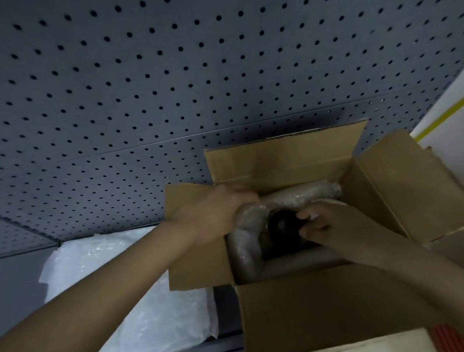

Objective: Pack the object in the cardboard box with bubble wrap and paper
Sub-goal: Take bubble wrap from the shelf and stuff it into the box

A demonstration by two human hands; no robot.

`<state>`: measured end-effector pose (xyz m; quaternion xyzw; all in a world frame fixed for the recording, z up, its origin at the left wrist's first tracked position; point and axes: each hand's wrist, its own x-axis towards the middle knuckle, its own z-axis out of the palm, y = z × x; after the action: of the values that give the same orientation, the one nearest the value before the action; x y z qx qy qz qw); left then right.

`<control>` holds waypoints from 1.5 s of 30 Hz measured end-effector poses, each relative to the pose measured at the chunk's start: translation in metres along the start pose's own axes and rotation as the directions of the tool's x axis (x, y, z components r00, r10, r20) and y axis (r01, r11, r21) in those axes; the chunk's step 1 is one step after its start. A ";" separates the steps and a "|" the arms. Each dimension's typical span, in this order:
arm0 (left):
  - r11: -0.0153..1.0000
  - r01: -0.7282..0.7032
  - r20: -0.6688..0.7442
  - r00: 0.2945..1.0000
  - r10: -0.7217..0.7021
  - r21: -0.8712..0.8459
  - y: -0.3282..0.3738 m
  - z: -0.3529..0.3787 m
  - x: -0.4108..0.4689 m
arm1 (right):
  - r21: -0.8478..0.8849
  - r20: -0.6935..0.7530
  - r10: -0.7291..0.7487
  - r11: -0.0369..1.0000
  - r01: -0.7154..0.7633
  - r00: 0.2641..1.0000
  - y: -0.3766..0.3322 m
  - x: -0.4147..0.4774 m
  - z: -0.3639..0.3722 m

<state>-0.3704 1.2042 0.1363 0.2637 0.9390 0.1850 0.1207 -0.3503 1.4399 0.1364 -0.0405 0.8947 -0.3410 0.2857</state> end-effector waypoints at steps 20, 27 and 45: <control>0.668 0.576 -0.399 0.536 -0.744 -0.471 -0.150 0.079 -0.313 | 0.016 0.185 -0.418 0.906 0.423 0.889 -0.168 -0.051 0.222; 0.712 0.570 -0.152 0.727 -0.669 -0.411 -0.206 0.111 -0.360 | 0.340 0.066 0.343 0.875 -0.344 0.937 -0.182 0.081 0.375; 0.702 0.427 -0.158 0.781 -0.604 -0.571 -0.229 0.074 -0.396 | 0.577 0.129 0.104 0.801 -0.160 0.986 -0.225 0.067 0.357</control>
<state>-0.1197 0.8299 0.0263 -0.0905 0.8983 0.4237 0.0723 -0.2418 1.0402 0.0310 0.0962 0.7330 -0.5767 0.3477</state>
